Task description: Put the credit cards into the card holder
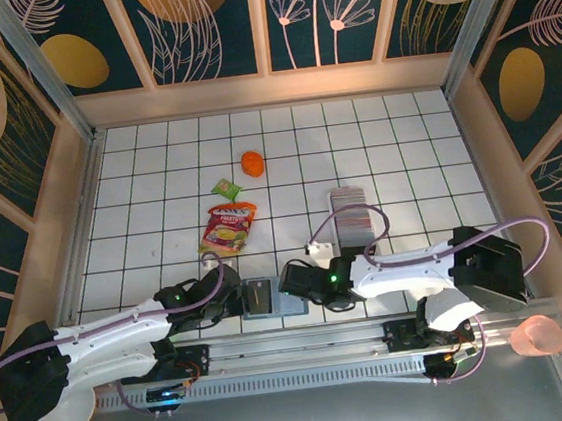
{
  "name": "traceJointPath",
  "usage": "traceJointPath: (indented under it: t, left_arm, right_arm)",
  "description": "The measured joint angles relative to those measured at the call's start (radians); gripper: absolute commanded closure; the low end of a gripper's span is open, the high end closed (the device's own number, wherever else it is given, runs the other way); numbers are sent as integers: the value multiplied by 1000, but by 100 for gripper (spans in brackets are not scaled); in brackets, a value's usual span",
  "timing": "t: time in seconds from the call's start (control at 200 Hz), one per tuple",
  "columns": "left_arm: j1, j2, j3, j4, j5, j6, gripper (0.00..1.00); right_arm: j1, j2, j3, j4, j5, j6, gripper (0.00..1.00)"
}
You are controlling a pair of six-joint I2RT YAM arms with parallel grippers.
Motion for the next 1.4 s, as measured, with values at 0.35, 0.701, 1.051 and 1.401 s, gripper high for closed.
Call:
traceJointPath:
  t: [0.35,0.701,1.051,1.401]
  left_arm:
    - [0,6,0,13,15,0,57]
    - [0,22,0,56,43,-4,58]
    - [0,-7,0,137,74,-38,59]
    - [0,-9,0,262,134,-72,61]
  right_arm:
    - [-6,-95,-66,-1,19,25,75]
    - [-13,-120,-132,33,15,42,92]
    - [-13,-120,-182,93,1,43,97]
    - [-13,-124,-214,128,-8,49,98]
